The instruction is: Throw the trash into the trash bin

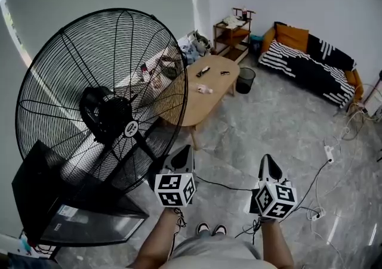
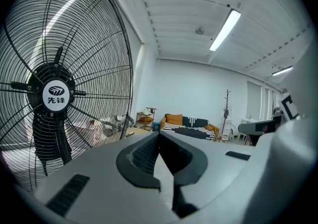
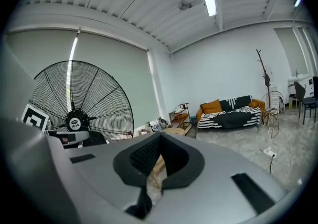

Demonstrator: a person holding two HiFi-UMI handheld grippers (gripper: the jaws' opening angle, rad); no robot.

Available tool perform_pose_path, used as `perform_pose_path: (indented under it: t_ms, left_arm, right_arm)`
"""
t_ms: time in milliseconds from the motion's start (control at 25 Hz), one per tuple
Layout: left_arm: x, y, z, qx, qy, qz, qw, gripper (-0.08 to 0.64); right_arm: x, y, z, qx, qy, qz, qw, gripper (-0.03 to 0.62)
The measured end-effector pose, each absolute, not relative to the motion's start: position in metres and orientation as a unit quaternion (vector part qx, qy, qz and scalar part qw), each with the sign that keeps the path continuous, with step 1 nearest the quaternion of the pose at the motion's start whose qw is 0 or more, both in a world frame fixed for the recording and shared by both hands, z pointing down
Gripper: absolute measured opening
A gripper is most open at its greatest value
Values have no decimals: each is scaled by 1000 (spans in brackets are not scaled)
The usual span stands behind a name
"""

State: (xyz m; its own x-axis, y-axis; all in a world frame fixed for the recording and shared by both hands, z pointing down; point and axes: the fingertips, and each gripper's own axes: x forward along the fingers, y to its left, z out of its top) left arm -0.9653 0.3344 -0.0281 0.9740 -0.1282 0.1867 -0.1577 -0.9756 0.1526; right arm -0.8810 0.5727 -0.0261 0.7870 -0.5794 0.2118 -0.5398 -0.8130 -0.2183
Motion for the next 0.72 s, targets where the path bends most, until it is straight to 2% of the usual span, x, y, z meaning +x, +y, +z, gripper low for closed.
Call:
perform_pose_path:
  t_ms: [240, 320, 440, 720]
  left_arm:
    - [-964, 329, -28, 990, -71, 89, 85, 11]
    - [-963, 326, -29, 990, -71, 88, 84, 11]
    - [-962, 320, -31, 990, -71, 87, 83, 11]
    - [-954, 308, -29, 991, -62, 92, 80, 11]
  right_arm:
    - [-879, 569, -28, -944, 293, -127, 79, 10]
    - [-878, 566, -29, -944, 295, -126, 82, 84]
    - [-875, 562, -31, -945, 293, -121, 84, 80]
    - [-870, 558, -31, -945, 288, -118, 94, 185]
